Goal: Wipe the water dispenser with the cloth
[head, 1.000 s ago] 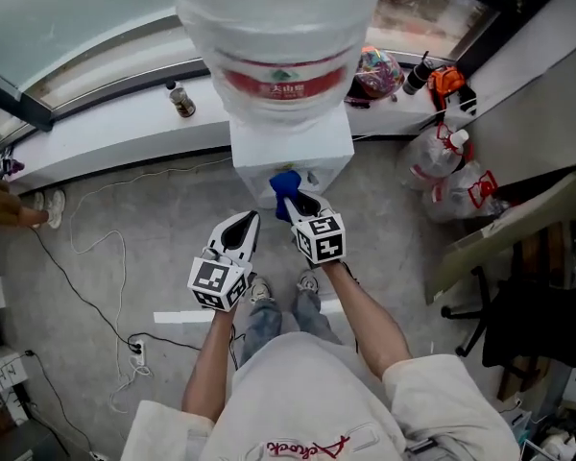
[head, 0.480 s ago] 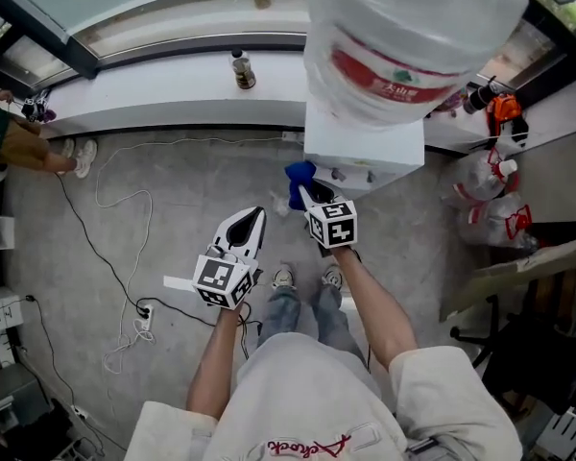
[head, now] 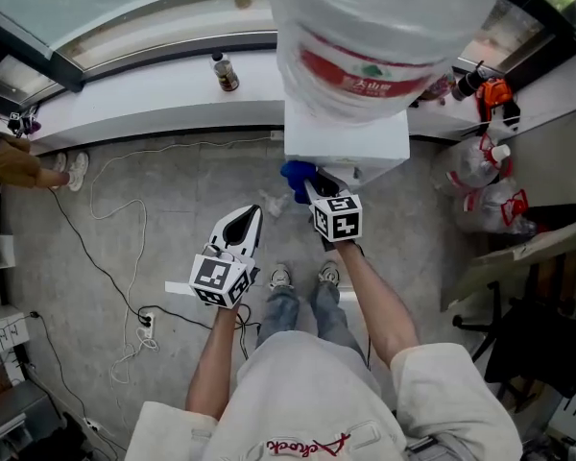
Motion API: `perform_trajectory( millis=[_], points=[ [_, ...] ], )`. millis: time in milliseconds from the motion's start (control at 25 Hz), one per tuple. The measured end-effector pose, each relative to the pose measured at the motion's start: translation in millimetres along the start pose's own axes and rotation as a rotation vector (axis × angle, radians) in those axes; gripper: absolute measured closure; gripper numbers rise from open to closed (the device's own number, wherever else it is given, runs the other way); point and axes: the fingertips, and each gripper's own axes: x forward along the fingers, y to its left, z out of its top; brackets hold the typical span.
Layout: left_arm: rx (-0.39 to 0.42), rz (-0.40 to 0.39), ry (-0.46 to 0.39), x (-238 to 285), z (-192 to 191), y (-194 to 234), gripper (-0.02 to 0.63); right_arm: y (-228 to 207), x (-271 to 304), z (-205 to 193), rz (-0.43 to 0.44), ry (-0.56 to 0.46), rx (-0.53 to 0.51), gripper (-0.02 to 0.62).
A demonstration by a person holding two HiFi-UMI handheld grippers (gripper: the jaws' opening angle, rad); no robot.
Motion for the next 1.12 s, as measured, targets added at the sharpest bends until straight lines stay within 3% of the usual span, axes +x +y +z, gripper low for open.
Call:
perform_trajectory(
  millis=[320,520,840,1120],
  points=[
    [0.047,-0.118,0.011,50,11,-52,0.595,-77,-50,2,-0.116,-0.047,0.067,0.503],
    [0.073,-0.168,0.023,78,12,-82,0.595,-131,-85,-4,-0.19,-0.092,0.169,0.503],
    [0.088,-0.184,0.039,106,8,-109,0.595,-214,-126,-22,-0.301,-0.123,0.272,0.503],
    [0.089,-0.186,0.047,111,5,-118,0.595,-228,-134,-23,-0.311,-0.127,0.273,0.503]
  ],
)
